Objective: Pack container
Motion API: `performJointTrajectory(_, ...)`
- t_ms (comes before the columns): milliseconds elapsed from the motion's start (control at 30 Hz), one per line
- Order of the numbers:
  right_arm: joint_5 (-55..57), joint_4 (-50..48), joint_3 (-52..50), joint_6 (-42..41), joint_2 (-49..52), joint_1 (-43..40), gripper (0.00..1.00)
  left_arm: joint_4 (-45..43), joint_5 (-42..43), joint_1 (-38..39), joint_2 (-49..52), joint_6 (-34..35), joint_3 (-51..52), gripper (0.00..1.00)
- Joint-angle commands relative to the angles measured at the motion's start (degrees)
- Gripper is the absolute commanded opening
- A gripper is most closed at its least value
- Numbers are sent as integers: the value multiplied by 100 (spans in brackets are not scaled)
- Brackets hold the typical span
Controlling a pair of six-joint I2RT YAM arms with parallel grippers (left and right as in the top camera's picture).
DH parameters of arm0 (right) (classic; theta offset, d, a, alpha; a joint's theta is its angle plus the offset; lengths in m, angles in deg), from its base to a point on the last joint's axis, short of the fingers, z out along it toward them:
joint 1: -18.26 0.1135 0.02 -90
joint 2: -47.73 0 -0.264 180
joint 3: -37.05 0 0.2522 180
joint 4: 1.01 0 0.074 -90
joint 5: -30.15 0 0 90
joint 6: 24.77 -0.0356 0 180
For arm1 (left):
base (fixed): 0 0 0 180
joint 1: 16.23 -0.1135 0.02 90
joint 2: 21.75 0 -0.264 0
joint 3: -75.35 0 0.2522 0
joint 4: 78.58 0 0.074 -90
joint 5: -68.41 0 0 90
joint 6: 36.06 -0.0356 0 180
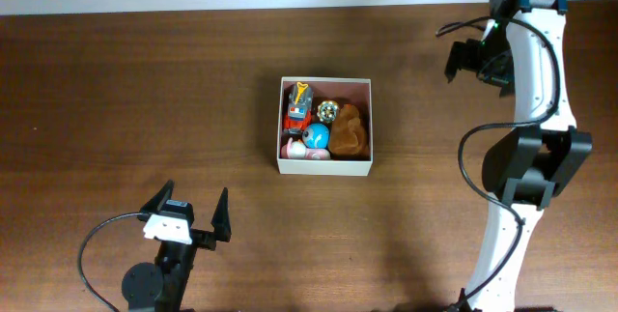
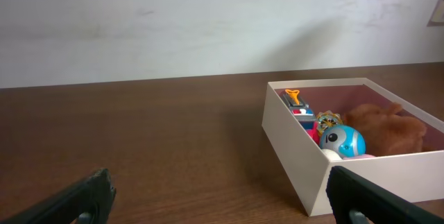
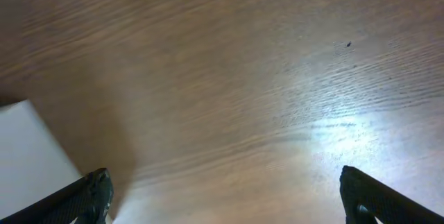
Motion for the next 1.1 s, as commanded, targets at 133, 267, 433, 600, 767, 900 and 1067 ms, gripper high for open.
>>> performJointTrajectory(133, 391, -7, 48, 15, -2411, 905, 99, 26, -81, 26, -59, -68, 33, 100)
performJointTrajectory(267, 533, -4, 48, 17, -3648, 1434, 99, 26, -81, 26, -59, -68, 33, 99)
performJointTrajectory(433, 671, -249, -190, 13, -5143, 1703, 99, 24, -81, 26, -59, -68, 33, 99)
performJointTrajectory(600, 822, -1954, -2168, 17, -6791, 1379, 99, 26, -81, 26, -59, -68, 33, 100)
performJointTrajectory(767, 702, -4325, -4883, 17, -8321, 1132, 99, 26, -81, 26, -59, -68, 33, 100)
performJointTrajectory(900, 490, -5934, -6865, 17, -9335, 1134, 99, 26, -81, 26, -59, -68, 33, 100)
performJointTrajectory(1067, 201, -7777, -9278, 13, -10469, 1134, 99, 26, -83, 26, -59, -68, 33, 100)
